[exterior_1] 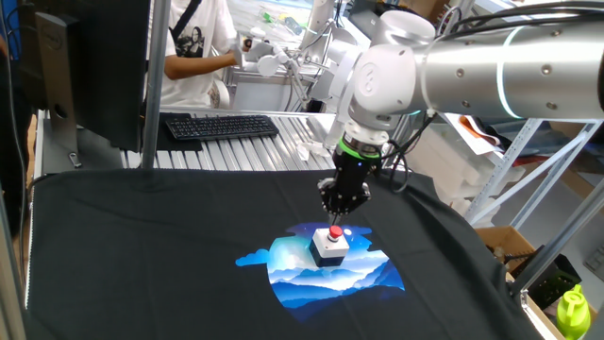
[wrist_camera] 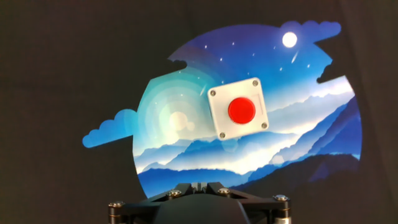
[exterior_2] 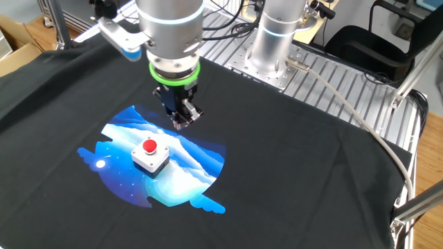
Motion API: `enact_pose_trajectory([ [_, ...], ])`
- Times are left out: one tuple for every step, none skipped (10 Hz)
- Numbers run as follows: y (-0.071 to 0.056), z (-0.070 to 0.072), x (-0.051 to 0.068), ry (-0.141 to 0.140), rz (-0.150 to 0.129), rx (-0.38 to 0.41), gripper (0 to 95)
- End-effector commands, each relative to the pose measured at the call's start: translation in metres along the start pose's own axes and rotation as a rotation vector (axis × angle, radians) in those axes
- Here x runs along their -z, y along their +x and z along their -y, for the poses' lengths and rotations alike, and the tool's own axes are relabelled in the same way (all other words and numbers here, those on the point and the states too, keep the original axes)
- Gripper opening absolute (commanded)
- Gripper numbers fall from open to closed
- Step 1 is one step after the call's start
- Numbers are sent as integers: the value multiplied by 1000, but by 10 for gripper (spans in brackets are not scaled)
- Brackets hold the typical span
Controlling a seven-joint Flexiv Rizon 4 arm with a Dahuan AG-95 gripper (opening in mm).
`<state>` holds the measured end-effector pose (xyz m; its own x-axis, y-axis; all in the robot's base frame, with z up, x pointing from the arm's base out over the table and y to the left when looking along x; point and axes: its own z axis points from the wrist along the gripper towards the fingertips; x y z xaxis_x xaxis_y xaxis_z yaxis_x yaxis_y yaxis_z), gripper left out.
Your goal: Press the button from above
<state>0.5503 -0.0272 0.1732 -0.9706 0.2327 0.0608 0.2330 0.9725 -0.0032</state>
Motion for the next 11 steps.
enact_pose_trajectory([
  [-5, 3, 0, 1, -3, 8, 0],
  [-7, 4, 0, 4, -3, 10, 0],
  [-8, 4, 0, 2, -4, 10, 0],
  [-10, 6, 0, 7, -2, 11, 0],
  [-14, 8, -1, 10, -2, 11, 0],
  [-15, 9, -1, 8, -2, 11, 0],
  [-17, 11, -1, 8, -3, 15, 0],
  [-19, 14, -3, 10, -1, 23, 0],
  [-21, 16, -4, 7, -1, 26, 0],
  [-24, 19, -5, 7, 2, 32, 0],
  [-26, 21, -6, 7, 2, 35, 0],
])
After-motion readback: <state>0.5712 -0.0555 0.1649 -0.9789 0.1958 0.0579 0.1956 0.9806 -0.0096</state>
